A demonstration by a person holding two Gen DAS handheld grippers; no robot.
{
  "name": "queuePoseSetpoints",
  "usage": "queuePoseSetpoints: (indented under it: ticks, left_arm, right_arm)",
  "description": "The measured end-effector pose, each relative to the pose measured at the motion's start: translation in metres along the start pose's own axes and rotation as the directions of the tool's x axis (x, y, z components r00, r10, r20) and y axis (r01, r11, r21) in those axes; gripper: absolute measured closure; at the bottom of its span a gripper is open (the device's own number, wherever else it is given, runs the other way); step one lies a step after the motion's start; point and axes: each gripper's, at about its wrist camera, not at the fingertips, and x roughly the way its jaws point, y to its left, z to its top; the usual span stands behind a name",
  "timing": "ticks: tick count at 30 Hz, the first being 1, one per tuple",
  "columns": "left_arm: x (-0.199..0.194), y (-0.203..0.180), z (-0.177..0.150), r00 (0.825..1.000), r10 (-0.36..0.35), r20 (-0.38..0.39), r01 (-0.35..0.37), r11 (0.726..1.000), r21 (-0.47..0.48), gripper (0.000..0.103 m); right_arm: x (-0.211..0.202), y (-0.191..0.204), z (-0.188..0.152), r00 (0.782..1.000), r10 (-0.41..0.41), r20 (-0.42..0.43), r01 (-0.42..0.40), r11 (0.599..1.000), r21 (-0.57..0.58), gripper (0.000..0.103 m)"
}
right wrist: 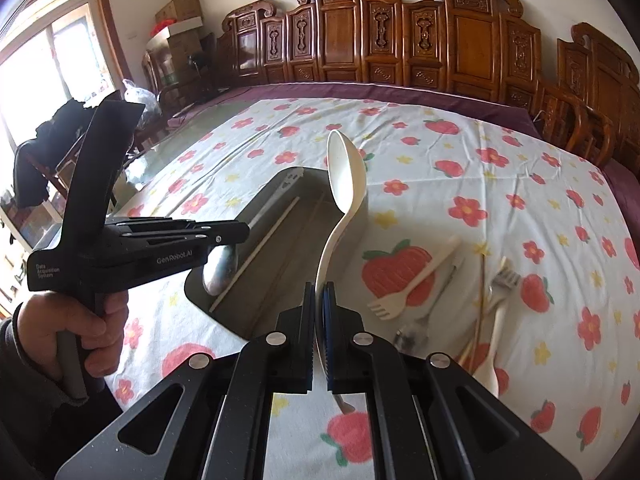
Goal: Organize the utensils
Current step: 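Carry both spoons over the tray and open the right tool to drop the white spoon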
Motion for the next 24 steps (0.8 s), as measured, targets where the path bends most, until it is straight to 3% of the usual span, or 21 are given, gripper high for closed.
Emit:
queuePoseSetpoints:
  ticks: [3, 7, 20, 24]
  left_arm:
    - [0.004, 0.009, 0.001, 1.0, -0.027, -0.007, 0.026, 0.999, -0.039, 0.097]
    - [-0.003, 0.009, 0.006, 1.0, -0.023, 0.021, 0.024, 1.0, -0.015, 0.097]
    - [-0.04, 0.034, 0.022, 0.986, 0.106, 0.129, -0.112, 0.993, 0.04, 0.097]
    - [-0.045, 0.044, 0.025, 0.984, 0.112, 0.138, -0.116, 0.993, 0.024, 0.097]
  right_arm:
    - [0.009, 0.003, 0.005, 1.0, 0.003, -0.003, -0.003, 1.0, -0.007, 0.098]
    - [0.021, 0.005, 0.012, 1.0, 0.017, -0.007, -0.017, 1.0, 0.0, 0.098]
    - [0.061, 0.03, 0.021, 0.996, 0.077, -0.05, -0.075, 0.997, 0.035, 0.098]
    - [0.072, 0.04, 0.025, 0.995, 0.076, -0.064, -0.074, 0.997, 0.025, 0.097]
